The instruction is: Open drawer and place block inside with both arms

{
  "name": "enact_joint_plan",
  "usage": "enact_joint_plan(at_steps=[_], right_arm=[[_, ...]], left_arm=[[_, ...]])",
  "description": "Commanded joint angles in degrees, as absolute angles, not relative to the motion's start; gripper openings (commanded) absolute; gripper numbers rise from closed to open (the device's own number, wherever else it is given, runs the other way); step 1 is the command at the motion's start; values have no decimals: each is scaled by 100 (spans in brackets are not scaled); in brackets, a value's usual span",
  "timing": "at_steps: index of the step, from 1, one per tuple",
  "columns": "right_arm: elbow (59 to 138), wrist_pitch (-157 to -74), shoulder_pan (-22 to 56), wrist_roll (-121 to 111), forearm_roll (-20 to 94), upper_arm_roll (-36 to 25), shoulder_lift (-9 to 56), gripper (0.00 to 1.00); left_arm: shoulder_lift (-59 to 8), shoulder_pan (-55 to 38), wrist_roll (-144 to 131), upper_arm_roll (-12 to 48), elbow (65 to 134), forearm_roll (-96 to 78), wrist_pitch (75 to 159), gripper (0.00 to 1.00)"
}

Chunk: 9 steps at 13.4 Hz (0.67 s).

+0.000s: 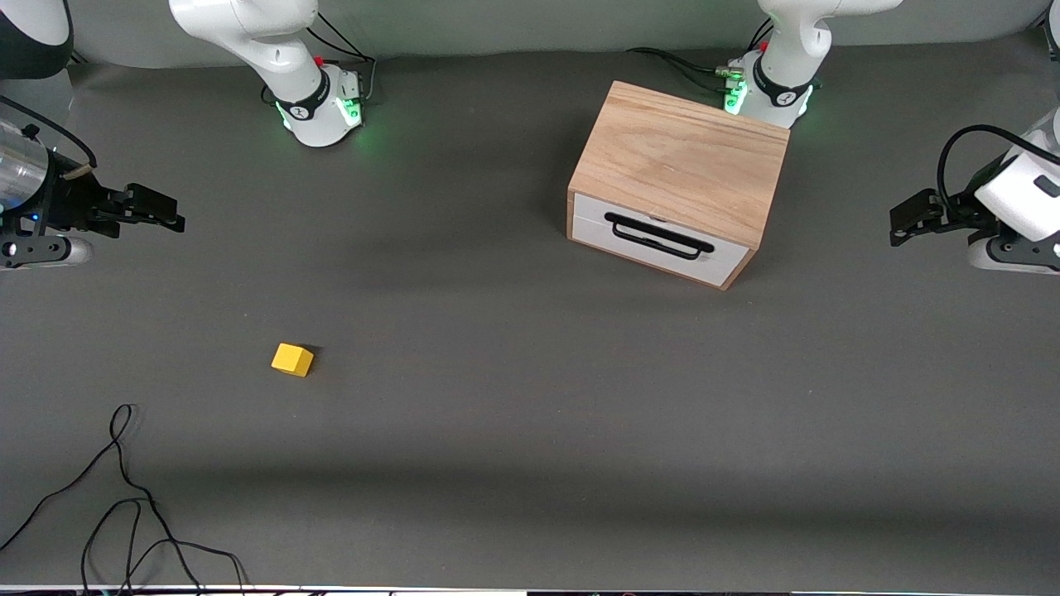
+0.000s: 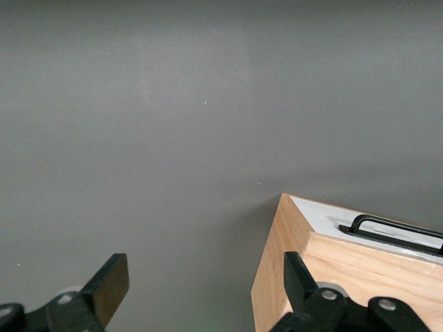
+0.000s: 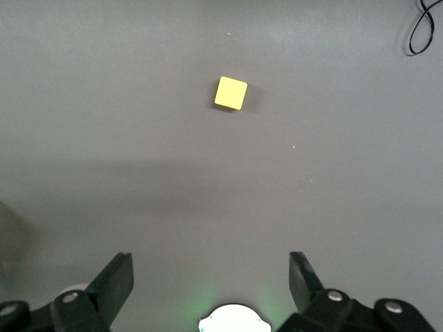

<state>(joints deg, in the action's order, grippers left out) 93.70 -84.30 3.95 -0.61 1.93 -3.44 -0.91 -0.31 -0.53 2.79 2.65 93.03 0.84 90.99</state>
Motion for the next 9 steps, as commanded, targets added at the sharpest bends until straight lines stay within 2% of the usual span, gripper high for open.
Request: enact_joint_plan(at_steps=[1, 9], right_arm=[[9290, -8341, 439, 70, 88, -395, -61, 100], [9211, -8341, 448, 70, 88, -369, 0, 100]], left_arm=[[-88, -35, 378, 290, 9193, 70, 9018, 100], [-114, -70, 237, 316, 9185, 79, 8991, 100]])
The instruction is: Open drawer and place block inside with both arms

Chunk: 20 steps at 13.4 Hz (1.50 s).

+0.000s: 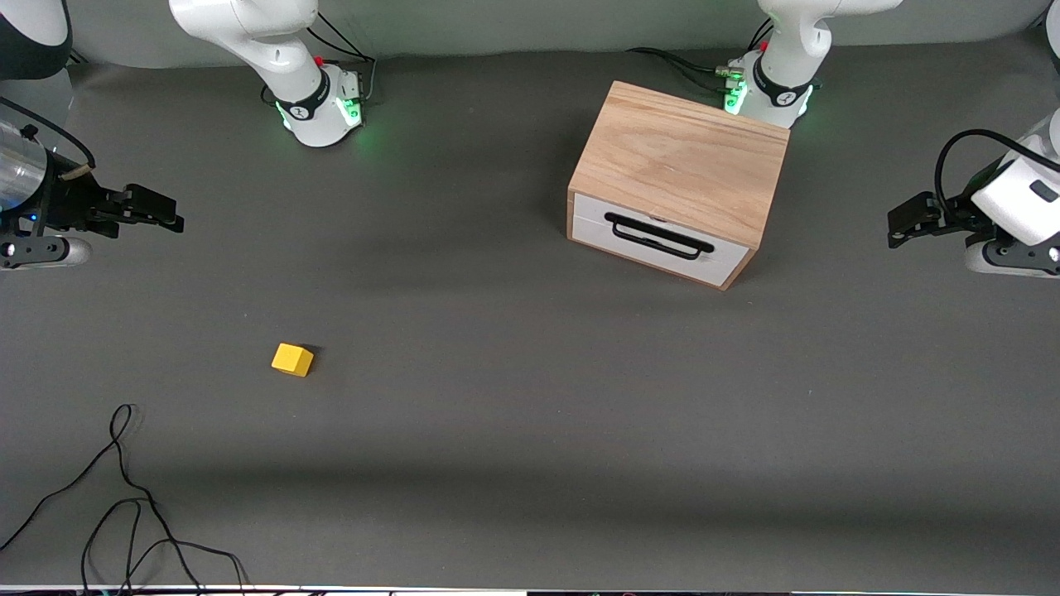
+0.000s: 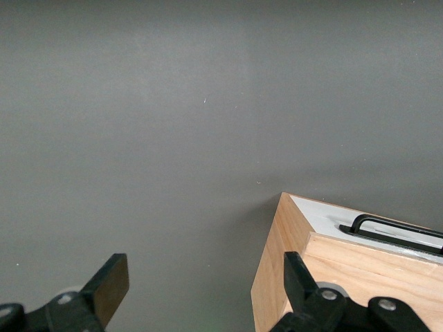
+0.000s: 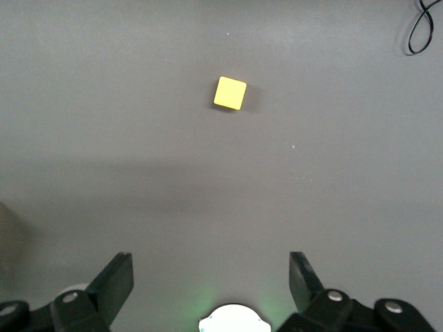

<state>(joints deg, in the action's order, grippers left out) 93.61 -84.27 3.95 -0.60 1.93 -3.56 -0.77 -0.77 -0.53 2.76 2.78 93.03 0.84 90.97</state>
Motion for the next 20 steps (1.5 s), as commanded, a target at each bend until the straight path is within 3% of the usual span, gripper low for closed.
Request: enact_joint_plan(at_steps=[1, 7, 16, 20], right_arm=[[9211, -8341, 457, 79, 88, -369, 0, 100], [9246, -8332, 457, 79, 88, -369, -9, 100], [9298, -8367, 413, 9, 88, -404, 53, 100], [9413, -8718, 422, 35, 88, -404, 272, 100]], left_arm=[[-123, -62, 203, 343, 9185, 70, 8930, 100], [-123, -377, -2699, 842, 9158, 26, 8763, 100], [-500, -554, -8309, 2714, 9062, 53, 8780, 100], [-711, -904, -9832, 2848, 9026, 70, 8780, 100]])
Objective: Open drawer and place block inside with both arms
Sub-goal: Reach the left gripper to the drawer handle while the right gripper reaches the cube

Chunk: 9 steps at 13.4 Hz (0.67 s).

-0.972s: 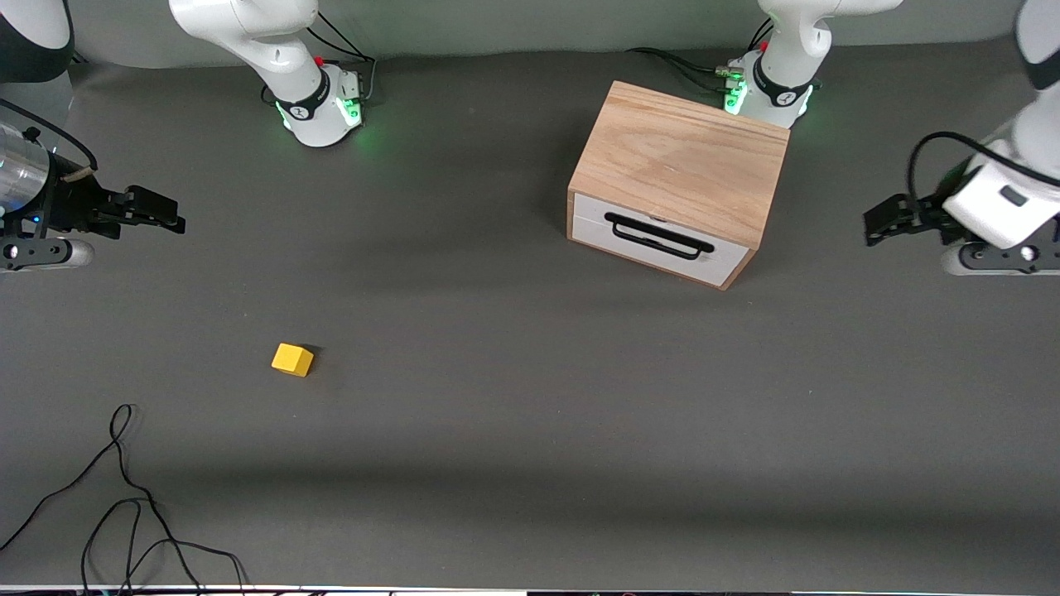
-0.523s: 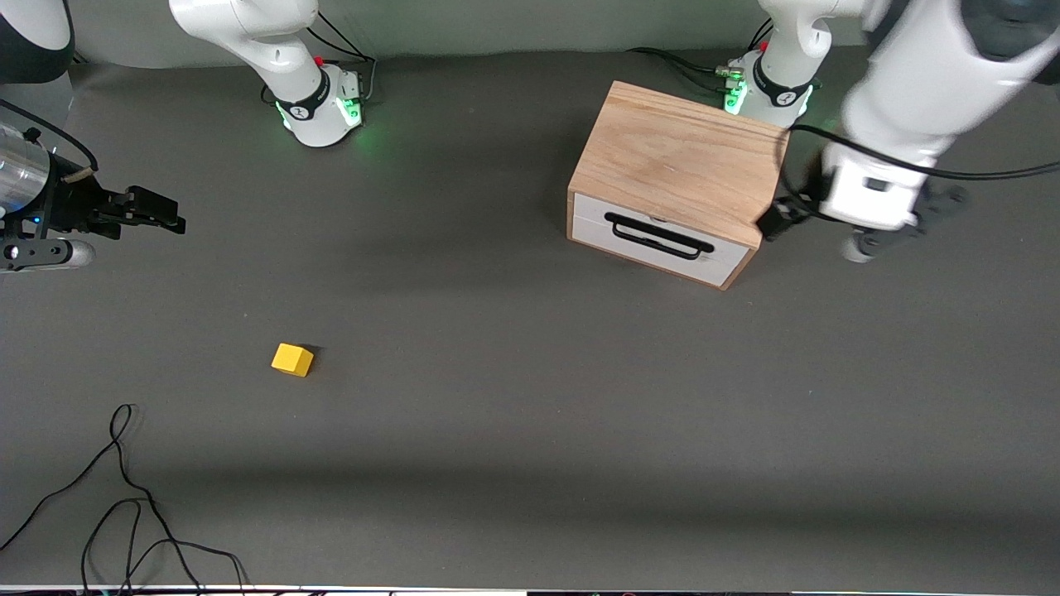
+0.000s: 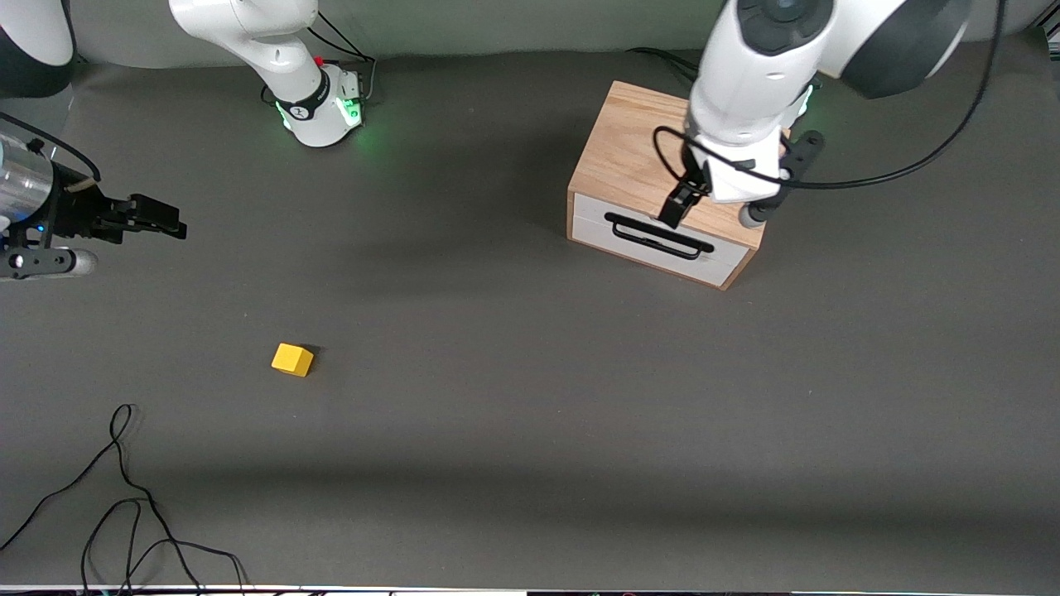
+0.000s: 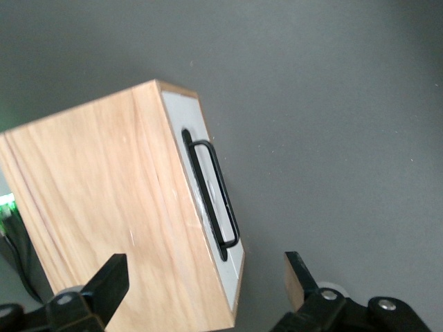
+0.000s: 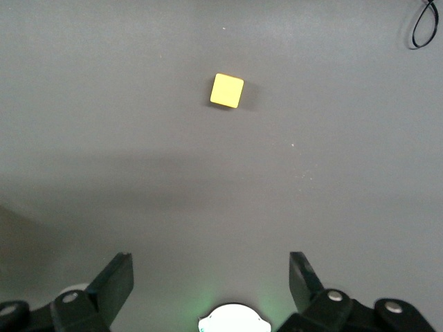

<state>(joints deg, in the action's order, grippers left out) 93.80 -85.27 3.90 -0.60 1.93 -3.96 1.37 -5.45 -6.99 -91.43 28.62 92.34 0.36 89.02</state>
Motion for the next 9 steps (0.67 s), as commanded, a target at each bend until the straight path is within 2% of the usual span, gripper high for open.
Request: enact_joint_plan(at_steps=[1, 6, 9], right_arm=[[9526, -8919, 422, 35, 88, -404, 307, 100], [10615, -10315, 404, 26, 97, -413, 378, 100], [10784, -10871, 343, 61, 193, -431, 754, 100]], left_arm=[[-764, -940, -10035, 2848, 9026, 70, 8780, 100], [-1291, -862, -10169, 2804, 9184, 105, 8955, 100], [-1511, -826, -10169, 2769, 9439, 141, 9438, 100]])
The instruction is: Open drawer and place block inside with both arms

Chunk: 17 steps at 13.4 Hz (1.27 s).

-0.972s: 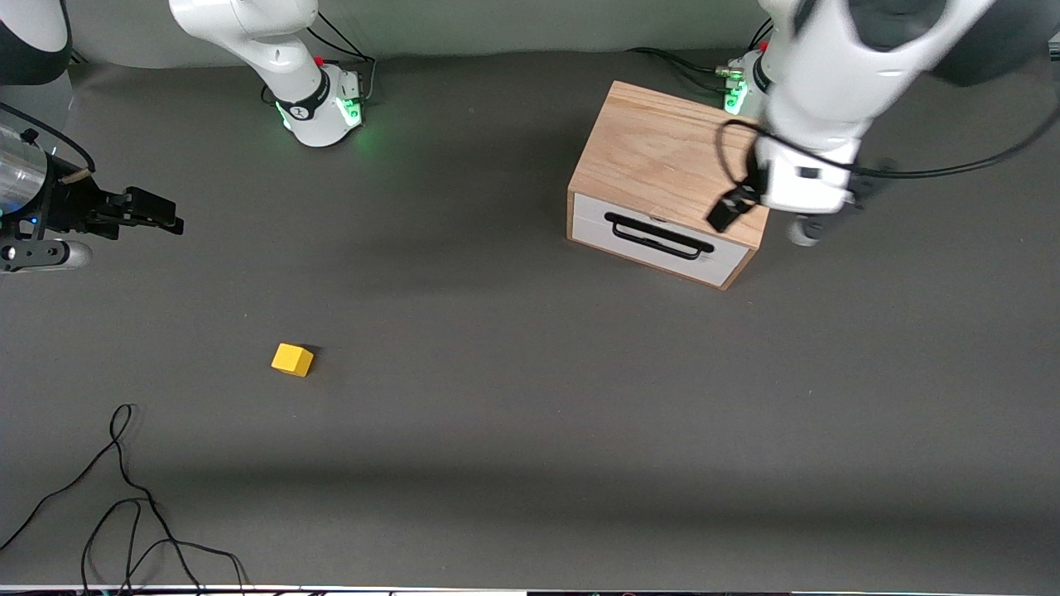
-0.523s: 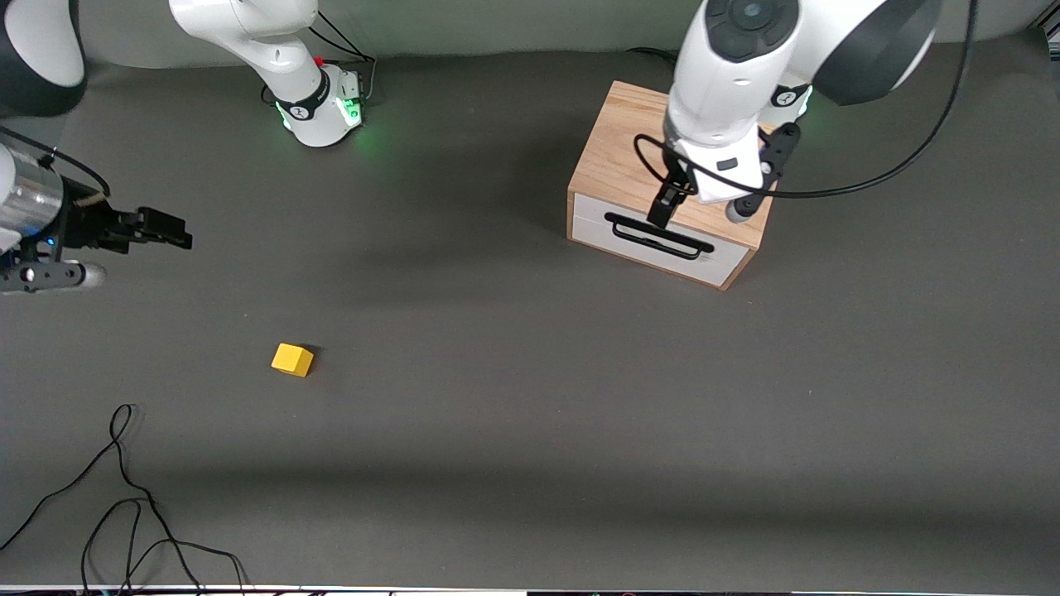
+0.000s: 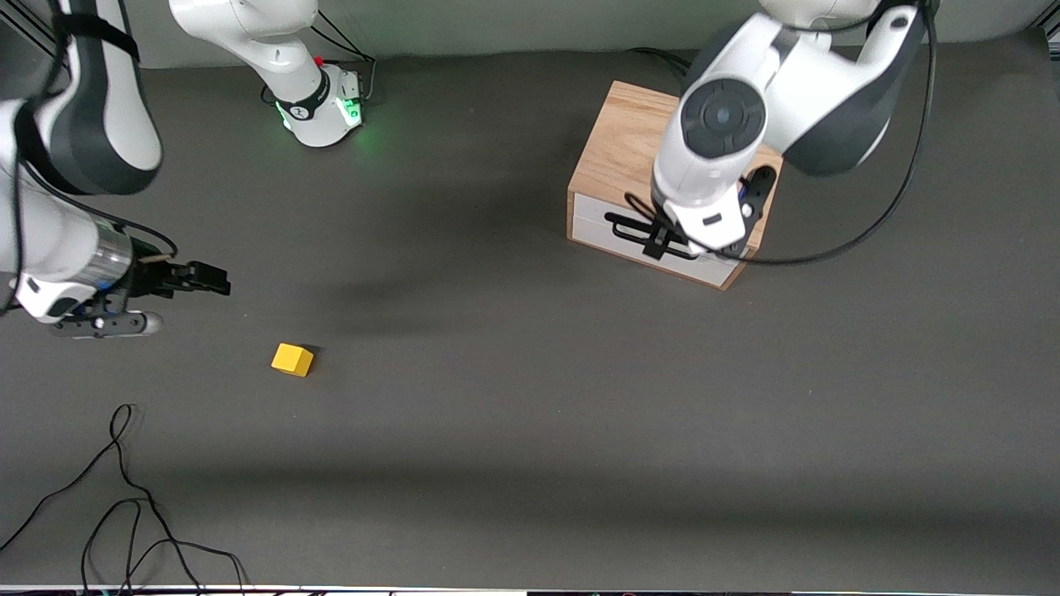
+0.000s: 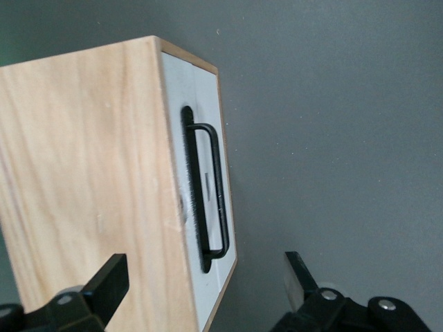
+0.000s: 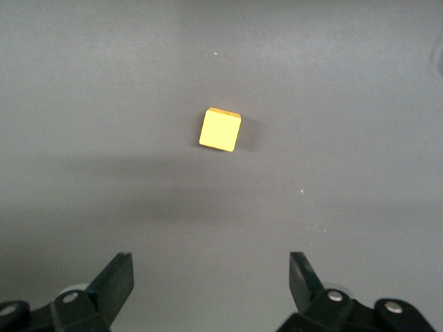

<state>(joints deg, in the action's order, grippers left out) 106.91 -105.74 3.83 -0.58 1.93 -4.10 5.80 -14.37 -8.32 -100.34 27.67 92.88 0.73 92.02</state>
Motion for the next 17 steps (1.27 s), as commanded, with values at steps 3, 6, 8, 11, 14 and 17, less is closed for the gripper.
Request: enact_joint_plan(at_steps=[3, 6, 8, 11, 14, 17], right_arm=[[10810, -11450, 290, 88, 439, -518, 1316, 100], [10845, -11916, 290, 97, 466, -527, 1800, 100], [10854, -12277, 290, 88, 623, -527, 2143, 100], [10846, -12848, 343, 88, 729, -527, 2530, 100], [10846, -13218, 334, 88, 869, -519, 2873, 100], [10828, -13411, 351, 97, 1169, -510, 3128, 100]], left_arm=[[-1818, -835, -10178, 2760, 9632, 237, 9851, 100], [-2030, -835, -10178, 2760, 9720, 272, 9984, 100], [-2030, -826, -10187, 2760, 9948, 325, 10186, 100], [-2048, -826, -10221, 2751, 10133, 325, 10388, 100], [-2057, -844, -10283, 2751, 10423, 334, 10678, 100], [-2205, -887, -10547, 2751, 10626, 553, 10960, 100]])
